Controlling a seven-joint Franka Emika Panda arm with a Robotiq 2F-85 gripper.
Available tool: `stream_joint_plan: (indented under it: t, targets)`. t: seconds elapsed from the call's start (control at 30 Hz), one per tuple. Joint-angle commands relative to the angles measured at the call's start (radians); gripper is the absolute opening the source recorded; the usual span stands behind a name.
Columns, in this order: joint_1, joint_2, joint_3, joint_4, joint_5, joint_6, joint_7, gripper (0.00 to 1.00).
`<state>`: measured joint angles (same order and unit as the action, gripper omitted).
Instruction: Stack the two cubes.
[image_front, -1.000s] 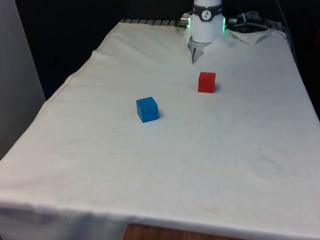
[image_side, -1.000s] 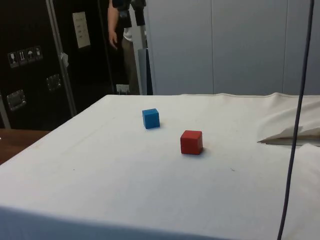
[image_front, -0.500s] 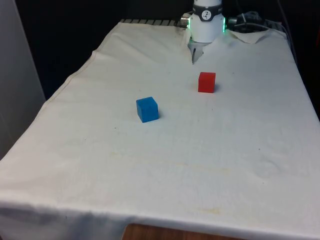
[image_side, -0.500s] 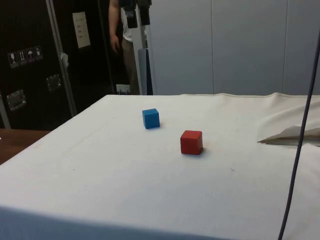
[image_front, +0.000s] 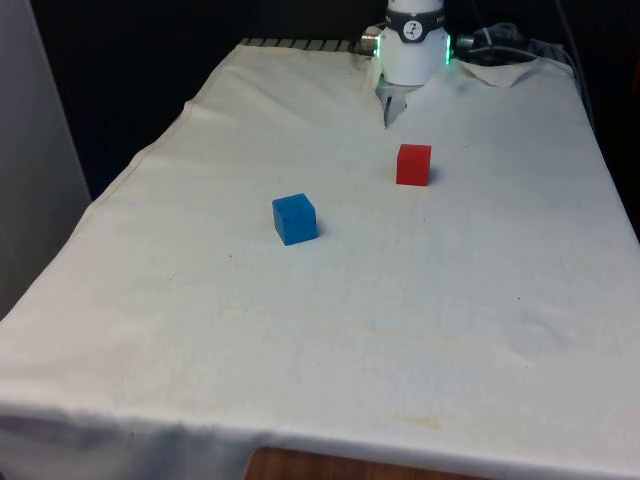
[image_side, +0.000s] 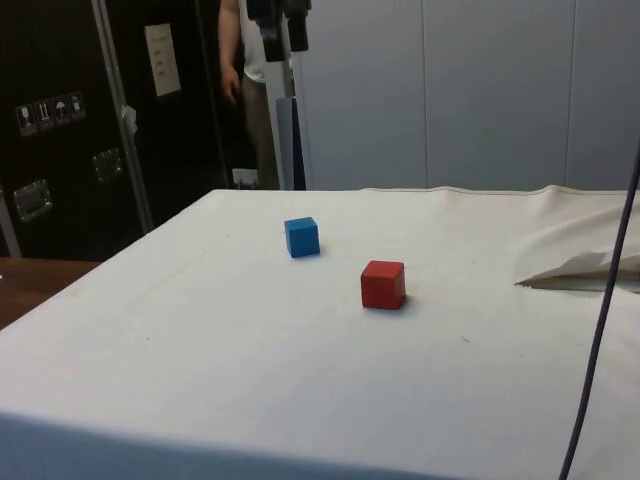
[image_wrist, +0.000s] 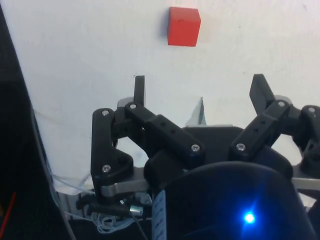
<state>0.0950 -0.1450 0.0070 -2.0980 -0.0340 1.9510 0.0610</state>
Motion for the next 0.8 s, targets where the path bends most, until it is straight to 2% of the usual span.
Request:
stream_joint_plan:
  t: [0.0,0.27,0.3,0.33,0.5,0.53,0.57,0.77]
  targets:
    - [0.000,-0.020,0.005,-0.026,-0.014,0.023,0.014,1.00]
    - [0.000,-0.089,0.021,-0.135,-0.025,0.085,0.030,1.00]
    - [0.000,-0.079,0.017,-0.123,-0.014,0.070,0.018,1.00]
    - [-0.001,-0.095,0.022,-0.147,-0.026,0.094,0.032,1.00]
    - [-0.001,-0.129,0.028,-0.212,-0.023,0.142,0.034,1.00]
    - [-0.001,-0.143,0.029,-0.242,-0.022,0.164,0.035,1.00]
    - [0.000,-0.135,0.026,-0.231,-0.015,0.150,0.025,1.00]
    - [-0.002,-0.174,0.032,-0.331,-0.020,0.243,0.036,1.00]
